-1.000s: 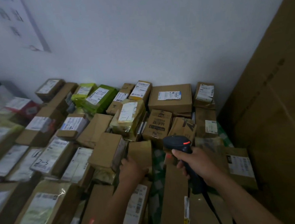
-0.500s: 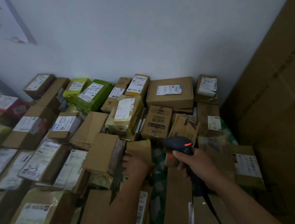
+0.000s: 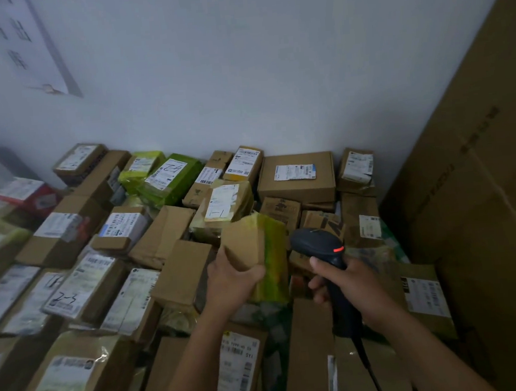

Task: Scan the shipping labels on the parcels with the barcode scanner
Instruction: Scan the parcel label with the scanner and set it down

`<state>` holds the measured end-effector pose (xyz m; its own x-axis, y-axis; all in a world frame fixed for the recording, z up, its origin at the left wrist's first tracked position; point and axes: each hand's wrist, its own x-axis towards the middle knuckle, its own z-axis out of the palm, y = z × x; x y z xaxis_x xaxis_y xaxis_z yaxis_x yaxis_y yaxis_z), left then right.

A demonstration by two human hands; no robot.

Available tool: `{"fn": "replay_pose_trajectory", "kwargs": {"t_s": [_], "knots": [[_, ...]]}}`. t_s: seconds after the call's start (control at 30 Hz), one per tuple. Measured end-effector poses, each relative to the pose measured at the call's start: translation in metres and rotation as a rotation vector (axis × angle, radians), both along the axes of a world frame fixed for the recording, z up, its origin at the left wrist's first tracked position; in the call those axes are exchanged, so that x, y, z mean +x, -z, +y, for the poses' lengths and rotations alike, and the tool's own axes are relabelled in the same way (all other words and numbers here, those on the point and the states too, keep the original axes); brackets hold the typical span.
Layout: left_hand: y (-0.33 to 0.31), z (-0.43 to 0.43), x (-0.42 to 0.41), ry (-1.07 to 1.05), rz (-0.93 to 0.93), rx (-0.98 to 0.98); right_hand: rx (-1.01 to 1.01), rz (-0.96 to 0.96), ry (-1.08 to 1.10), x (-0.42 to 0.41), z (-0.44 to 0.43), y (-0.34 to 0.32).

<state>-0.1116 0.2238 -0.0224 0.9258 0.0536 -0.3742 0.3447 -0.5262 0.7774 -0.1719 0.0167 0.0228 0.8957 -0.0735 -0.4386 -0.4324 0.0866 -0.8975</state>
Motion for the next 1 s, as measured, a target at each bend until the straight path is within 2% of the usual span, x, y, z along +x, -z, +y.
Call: {"fn": "replay_pose_trajectory", "kwargs": {"t_s": [0.17,0.23,0.3,0.37,0.47,0.6,0.73,1.0], "knots": [[-0.021,-0.001,-0.027,-0.110,0.074,-0.760,0.083,0.001,0.151,-0.007,-0.007,0.002],[-0.026,-0.006,-0.038,-0.057,0.101,-0.943,0.228,0.032,0.142,-0.013,-0.010,0.000],[-0.033,-0.013,-0.046,0.005,0.106,-1.006,0.402,0.037,0.131,-0.019,-0.011,-0.004],[-0.039,-0.019,-0.051,0.014,0.042,-0.922,0.467,-0.007,0.155,-0.022,-0.013,-0.008],[-0.045,-0.021,-0.051,0.041,-0.143,-0.560,0.323,-0.131,0.241,-0.023,-0.012,-0.012],[-0.057,-0.032,-0.059,0.170,-0.063,-0.345,0.155,-0.239,0.220,-0.030,-0.004,-0.025],[-0.055,-0.031,-0.059,0.037,-0.070,-0.308,-0.031,-0.243,0.111,-0.035,-0.008,-0.033],[-0.045,-0.002,-0.058,-0.178,-0.178,-0.194,-0.166,-0.227,-0.070,-0.050,-0.023,-0.053]]}}
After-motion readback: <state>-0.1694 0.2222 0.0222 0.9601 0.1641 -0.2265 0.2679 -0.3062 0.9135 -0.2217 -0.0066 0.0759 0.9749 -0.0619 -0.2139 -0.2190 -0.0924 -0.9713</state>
